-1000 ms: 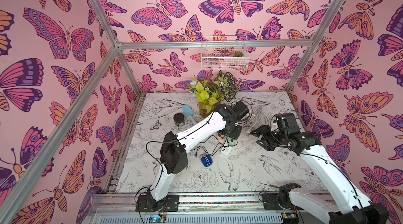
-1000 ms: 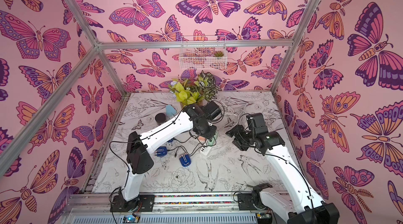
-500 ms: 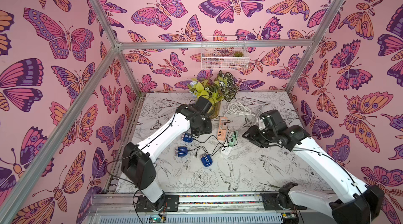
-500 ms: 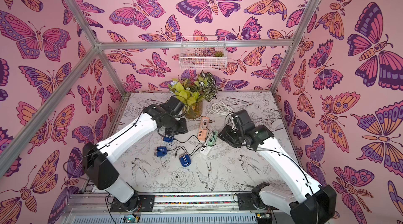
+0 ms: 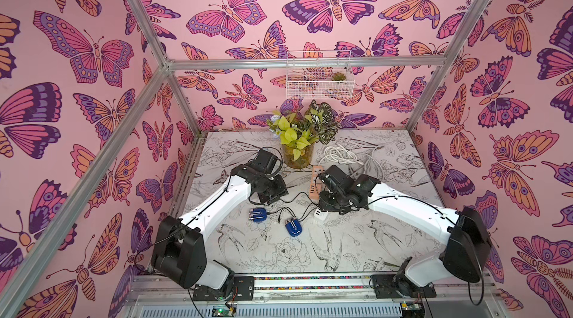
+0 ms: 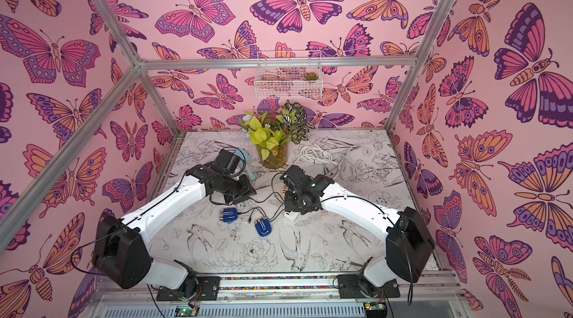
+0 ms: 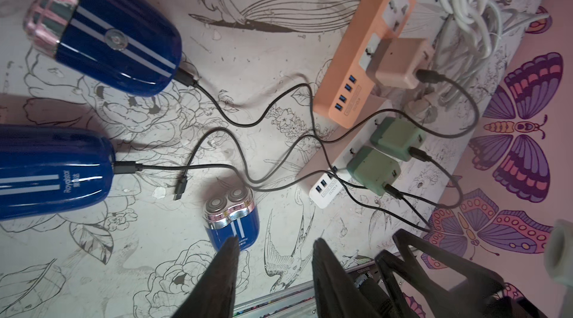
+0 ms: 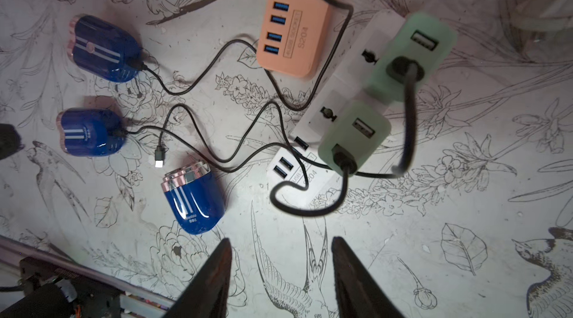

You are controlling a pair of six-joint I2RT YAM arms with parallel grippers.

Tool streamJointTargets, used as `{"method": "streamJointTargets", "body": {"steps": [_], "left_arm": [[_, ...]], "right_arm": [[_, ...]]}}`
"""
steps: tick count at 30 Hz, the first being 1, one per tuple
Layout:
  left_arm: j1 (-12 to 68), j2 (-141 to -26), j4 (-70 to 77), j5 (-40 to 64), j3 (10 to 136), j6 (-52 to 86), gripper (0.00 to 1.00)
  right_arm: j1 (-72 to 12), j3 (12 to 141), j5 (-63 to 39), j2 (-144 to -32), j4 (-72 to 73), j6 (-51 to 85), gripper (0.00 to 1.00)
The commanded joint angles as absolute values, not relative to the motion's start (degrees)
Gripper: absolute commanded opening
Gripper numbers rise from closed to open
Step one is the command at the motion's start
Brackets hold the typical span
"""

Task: Charge the electric shaver
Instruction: Pick up the charging cable from the center of the board.

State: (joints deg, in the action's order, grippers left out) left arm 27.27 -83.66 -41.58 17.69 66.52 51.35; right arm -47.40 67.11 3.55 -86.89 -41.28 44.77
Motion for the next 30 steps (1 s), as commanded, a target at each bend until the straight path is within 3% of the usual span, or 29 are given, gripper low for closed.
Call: {"method": "streamJointTargets", "body": {"steps": [1,12,16,19,23,30], "left_arm": [[26.63,-82.41,-40.26,19.8,65.48,51.42,0.42],[26.37,-81.1,-40.35,21.18,64.73,50.52,0.41],[26.37,-81.55,-39.96,22.15,65.12,51.27,0.4],[26.37,-81.67,-39.09,23.16,65.21,52.34,0.39],[26.37,-81.74,-36.39,25.22,64.75,55.94,0.39],[26.88,-82.68,-20.05,32.42,59.42,77.13,0.48]], "right_arm": [[-47.82,67.41,9.65,-88.66,-39.87,46.37,0.51],[-48.25,67.79,8.6,-94.48,-36.91,50.22,0.46],[-48.25,67.96,9.35,-95.63,-37.14,51.08,0.36],[-48.24,68.9,9.93,-95.77,-38.42,51.51,0.18],[-47.97,68.99,10.28,-93.11,-39.52,53.28,0.02],[-43.26,67.31,2.23,-85.44,-36.77,56.67,0.0]]}}
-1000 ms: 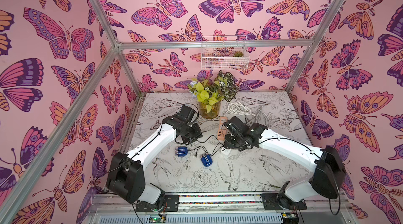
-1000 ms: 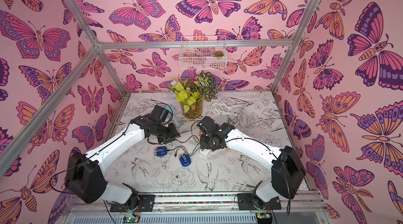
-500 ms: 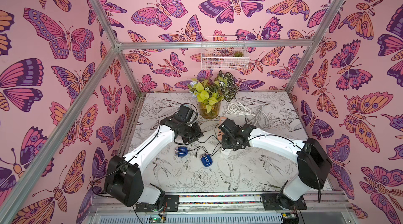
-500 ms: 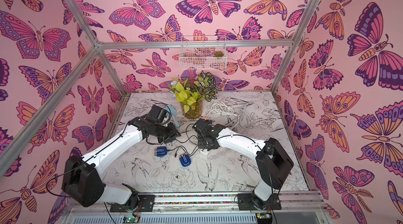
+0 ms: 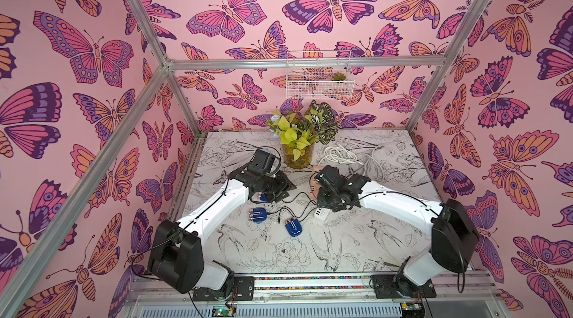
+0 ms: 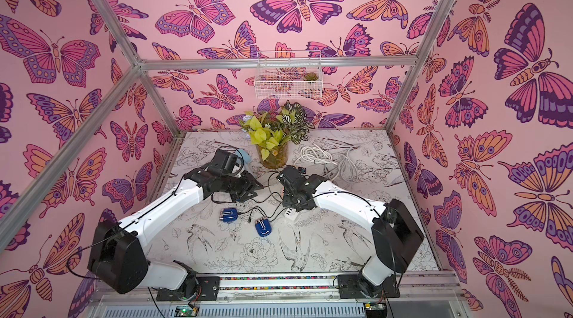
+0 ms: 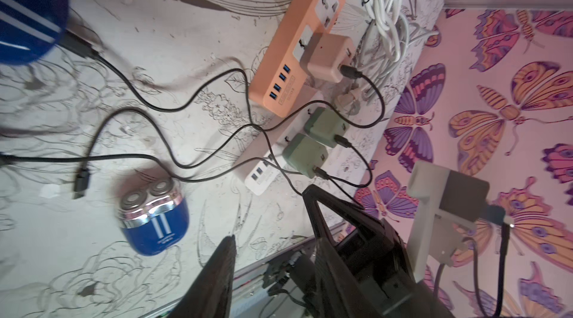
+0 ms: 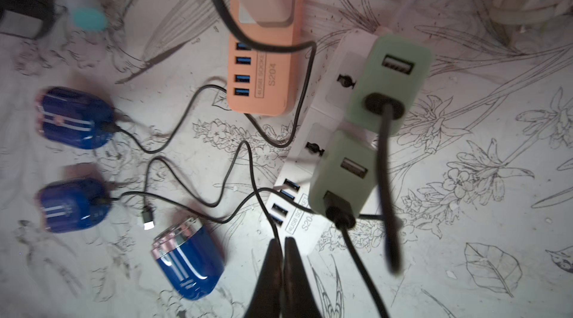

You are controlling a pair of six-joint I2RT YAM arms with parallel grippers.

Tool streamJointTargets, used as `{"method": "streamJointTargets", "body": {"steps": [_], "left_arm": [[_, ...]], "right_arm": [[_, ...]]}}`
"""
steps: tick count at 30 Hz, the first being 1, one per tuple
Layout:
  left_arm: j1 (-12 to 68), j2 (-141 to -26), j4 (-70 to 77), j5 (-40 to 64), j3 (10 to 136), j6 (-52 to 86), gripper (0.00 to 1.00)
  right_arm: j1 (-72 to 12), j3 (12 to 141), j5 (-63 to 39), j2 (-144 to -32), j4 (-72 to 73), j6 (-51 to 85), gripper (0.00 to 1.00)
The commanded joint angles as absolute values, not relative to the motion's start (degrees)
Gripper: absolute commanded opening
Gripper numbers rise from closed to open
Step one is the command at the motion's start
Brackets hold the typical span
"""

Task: Charge the electric shaver
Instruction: Pick up the charging cable from the center of the board.

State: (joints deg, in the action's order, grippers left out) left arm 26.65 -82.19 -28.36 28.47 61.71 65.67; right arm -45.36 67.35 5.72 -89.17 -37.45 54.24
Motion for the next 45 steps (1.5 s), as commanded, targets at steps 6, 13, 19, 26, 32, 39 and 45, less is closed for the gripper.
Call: {"method": "streamJointTargets", "body": {"steps": [6,13,19,26,32,39,45], "left_arm": [[29.0,-84.43,-4.34,32.15,53.15,99.33,0.55],[33.62,-82.07,-3.75,26.96,45.61,119.44,0.57],[34.12,-78.51,-13.94,19.43,43.94,118.54,0.61],[33.53,-87.77,-2.55,20.39,42.8,114.6,0.59],[32.55,-91.13,-2.67,17.71,43.21,109.5,0.51],[31.64,-95.82,2.34,18.8,44.89,104.68,0.43],[31.54,-96.6,3.01,18.72,44.21,104.52,0.38]], "right_arm": [[-38.06,61.08,-9.21,-80.42,-27.75,62.43,0.0],[-34.24,55.86,-14.32,-76.98,-19.64,68.64,0.0],[-32.36,54.28,-16.89,-76.48,-16.63,71.45,0.0],[-31.03,52.31,-18.41,-75.85,-14.68,73.44,0.0],[-30.56,51.7,-18.97,-75.59,-14.28,73.81,0.0],[-29.91,50.72,-19.2,-74.72,-14.17,74.25,0.0],[-29.44,50.45,-19.71,-74.74,-13.62,74.71,0.0]]}}
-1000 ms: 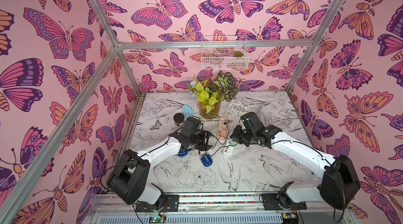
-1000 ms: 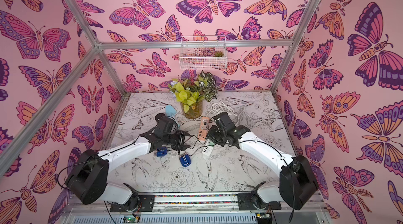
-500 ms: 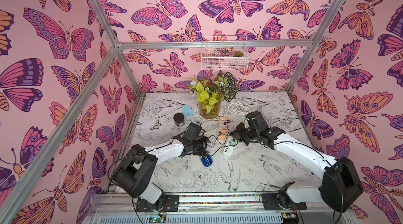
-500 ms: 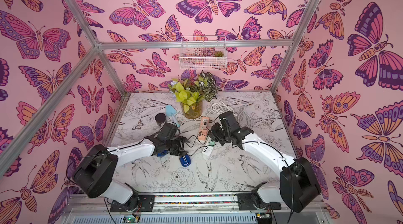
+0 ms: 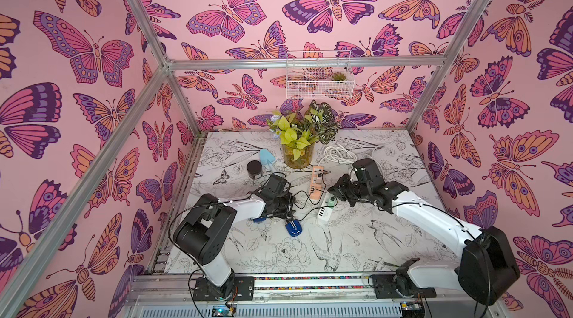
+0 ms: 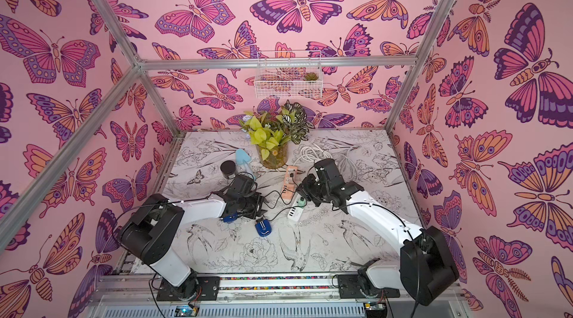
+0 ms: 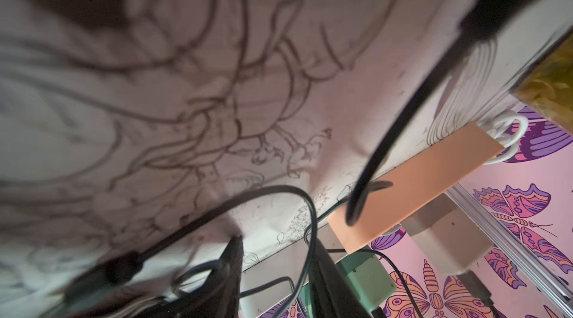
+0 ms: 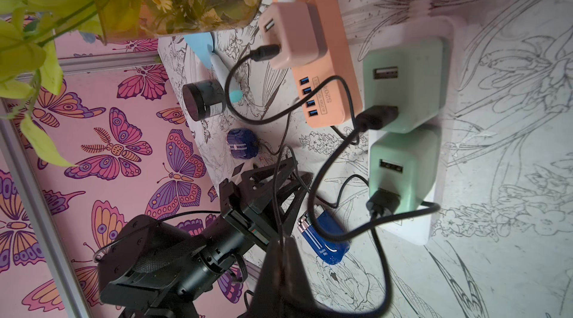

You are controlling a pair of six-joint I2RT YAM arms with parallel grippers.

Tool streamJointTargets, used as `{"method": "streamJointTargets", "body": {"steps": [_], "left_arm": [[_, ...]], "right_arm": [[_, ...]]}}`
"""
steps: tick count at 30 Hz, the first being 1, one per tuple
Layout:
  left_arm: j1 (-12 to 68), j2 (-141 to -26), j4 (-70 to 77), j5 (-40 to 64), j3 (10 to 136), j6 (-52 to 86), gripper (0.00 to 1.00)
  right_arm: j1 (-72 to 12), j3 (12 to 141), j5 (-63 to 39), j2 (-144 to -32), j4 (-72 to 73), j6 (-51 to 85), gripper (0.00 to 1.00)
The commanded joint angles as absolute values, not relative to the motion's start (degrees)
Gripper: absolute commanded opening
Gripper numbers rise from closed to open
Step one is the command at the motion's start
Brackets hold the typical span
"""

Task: Charge the electric shaver
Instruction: Pick up the charging cable from the center of the board.

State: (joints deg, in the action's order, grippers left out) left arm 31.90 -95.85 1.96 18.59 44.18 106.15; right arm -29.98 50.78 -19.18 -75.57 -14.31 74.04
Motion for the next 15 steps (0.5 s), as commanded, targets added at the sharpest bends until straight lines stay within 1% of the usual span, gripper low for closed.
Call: {"method": "streamJointTargets", "body": {"steps": [1,6,10,11,12,15], "left_arm": [[31.55,-96.9,3.45,18.87,44.47,104.37,0.36],[31.55,-97.61,4.04,19.58,45.46,103.45,0.18],[31.55,-94.83,3.84,18.99,44.72,103.78,0.02],[31.55,-93.87,3.63,18.83,44.73,103.8,0.0],[31.55,-92.58,3.14,18.78,44.81,103.8,0.0],[31.64,-88.55,0.53,18.73,45.57,104.07,0.0]], "right_arm": [[-29.49,50.37,-19.8,-74.75,-13.52,74.79,0.0],[-29.36,50.09,-19.86,-74.8,-13.31,75.07,0.0],[-29.06,50.18,-19.83,-74.42,-13.92,74.88,0.0],[-28.92,50.19,-20.0,-74.3,-14.18,74.84,0.01],[-28.83,50.27,-20.19,-74.11,-14.61,74.8,0.05],[-28.64,51.1,-21.03,-73.26,-16.49,74.55,0.22]]}}
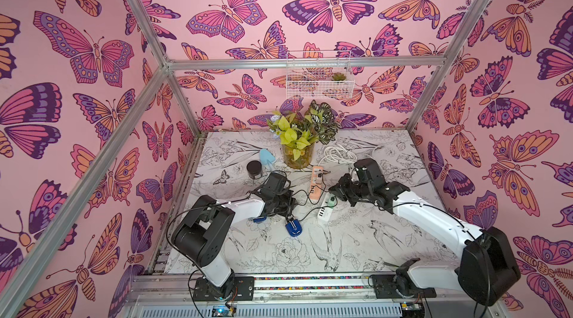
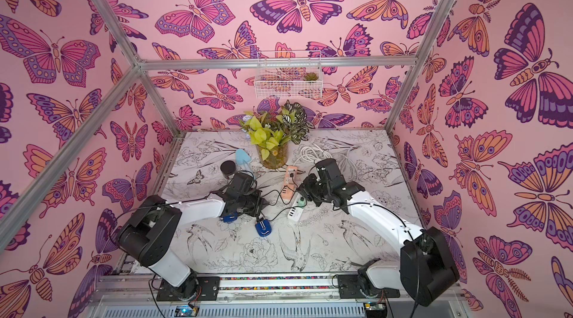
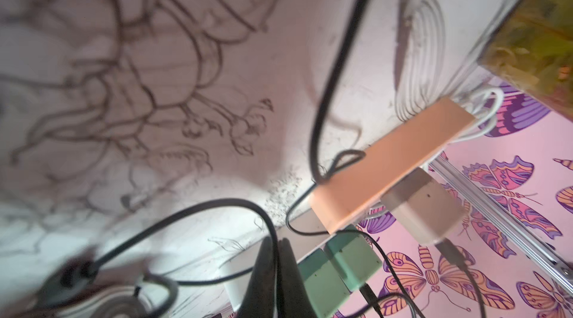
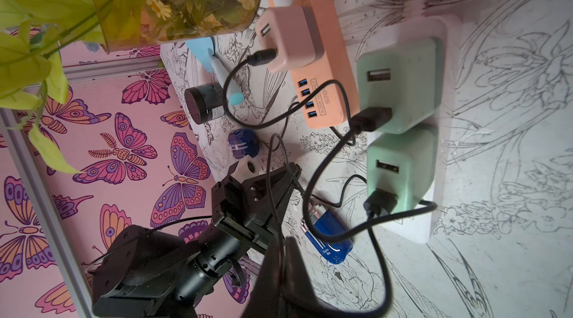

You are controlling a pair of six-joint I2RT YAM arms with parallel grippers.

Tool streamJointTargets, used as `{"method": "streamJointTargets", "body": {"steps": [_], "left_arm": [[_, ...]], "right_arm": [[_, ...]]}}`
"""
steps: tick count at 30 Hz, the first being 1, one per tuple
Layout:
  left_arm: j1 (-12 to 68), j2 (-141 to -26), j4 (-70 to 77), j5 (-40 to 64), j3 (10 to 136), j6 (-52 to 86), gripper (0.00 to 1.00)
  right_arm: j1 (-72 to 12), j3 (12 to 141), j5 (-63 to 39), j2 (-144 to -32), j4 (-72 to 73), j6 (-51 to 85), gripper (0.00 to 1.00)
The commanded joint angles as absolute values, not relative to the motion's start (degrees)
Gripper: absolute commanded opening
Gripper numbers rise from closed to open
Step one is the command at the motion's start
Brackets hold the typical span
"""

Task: Charge the electric shaver
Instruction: Pick up the charging cable from the center of the board.

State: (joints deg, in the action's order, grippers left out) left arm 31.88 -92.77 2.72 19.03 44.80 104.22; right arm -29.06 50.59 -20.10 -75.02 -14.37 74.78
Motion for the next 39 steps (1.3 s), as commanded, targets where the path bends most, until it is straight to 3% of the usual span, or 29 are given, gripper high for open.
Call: {"method": "streamJointTargets", "body": {"steps": [1,4,7,15,22,35,39], "left_arm": [[31.64,-87.09,-0.83,18.61,46.04,104.06,0.0],[31.64,-83.0,-5.16,17.95,47.28,104.02,0.0],[31.64,-80.42,-8.72,17.17,49.33,102.92,0.0],[31.82,-81.11,-12.8,17.93,56.84,98.12,0.0],[32.77,-81.81,-14.61,18.75,60.42,97.46,0.0],[33.05,-82.17,-14.92,19.81,62.11,96.65,0.0],[33.05,-82.92,-14.72,20.29,62.93,96.03,0.0]], "right_arm": [[-28.65,51.6,-21.16,-72.81,-17.71,74.37,0.29],[-28.53,52.85,-22.59,-71.24,-20.9,74.7,0.46],[-28.56,53.09,-24.25,-68.89,-21.56,76.83,0.54],[-31.5,50.84,-24.92,-65.11,-11.78,90.64,0.57],[-34.72,50.25,-21.21,-71.67,4.55,97.89,0.58],[-36.57,53.52,-23.0,-81.52,11.84,100.23,0.41],[-36.86,54.06,-23.9,-82.62,11.51,100.69,0.27]]}}
